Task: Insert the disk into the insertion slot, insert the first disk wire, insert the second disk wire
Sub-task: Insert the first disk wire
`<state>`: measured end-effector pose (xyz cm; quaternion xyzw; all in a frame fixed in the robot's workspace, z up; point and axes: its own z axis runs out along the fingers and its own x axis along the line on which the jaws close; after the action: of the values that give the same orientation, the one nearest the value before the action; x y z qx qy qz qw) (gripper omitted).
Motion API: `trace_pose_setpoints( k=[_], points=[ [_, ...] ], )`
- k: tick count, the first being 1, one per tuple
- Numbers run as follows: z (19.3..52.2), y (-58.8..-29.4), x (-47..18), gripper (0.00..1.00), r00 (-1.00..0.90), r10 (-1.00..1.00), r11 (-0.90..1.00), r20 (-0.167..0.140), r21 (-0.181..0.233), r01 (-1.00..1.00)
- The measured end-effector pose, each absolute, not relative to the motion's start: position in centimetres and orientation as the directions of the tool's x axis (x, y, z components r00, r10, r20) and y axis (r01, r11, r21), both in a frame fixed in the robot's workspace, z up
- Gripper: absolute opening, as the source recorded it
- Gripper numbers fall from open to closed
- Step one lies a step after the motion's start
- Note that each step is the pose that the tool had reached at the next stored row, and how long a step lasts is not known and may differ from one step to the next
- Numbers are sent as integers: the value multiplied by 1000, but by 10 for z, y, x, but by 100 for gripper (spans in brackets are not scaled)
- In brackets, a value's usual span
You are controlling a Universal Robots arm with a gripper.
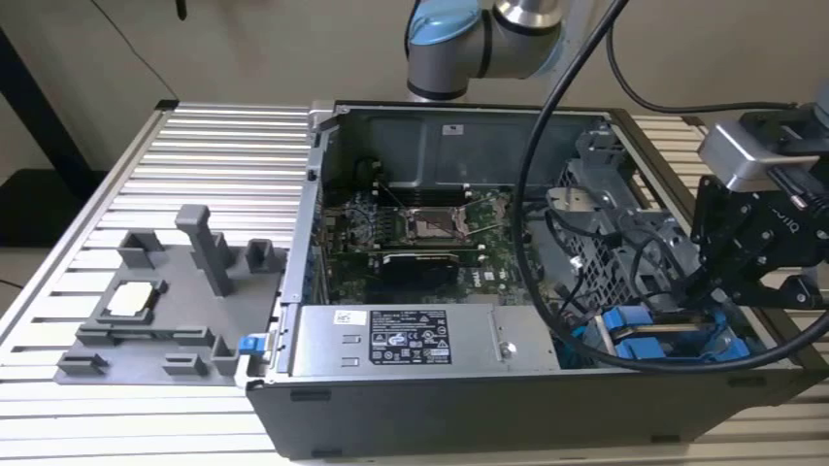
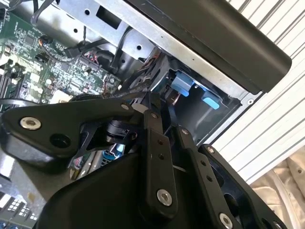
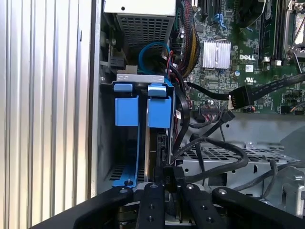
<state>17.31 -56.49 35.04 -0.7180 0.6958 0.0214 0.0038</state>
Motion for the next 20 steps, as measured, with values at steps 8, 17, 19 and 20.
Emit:
trace_pose_setpoints(
  k=[8,17,19,20],
  points=[
    [349,-565,173,19,31,-999,-32,-38,23,-999],
    [346,-566,174,19,30,-999,-31,-38,22,-999],
    [345,-566,175,19,27,-999,-28,-38,22,-999],
    [344,-566,175,19,25,-999,-26,-38,22,-999]
  ],
)
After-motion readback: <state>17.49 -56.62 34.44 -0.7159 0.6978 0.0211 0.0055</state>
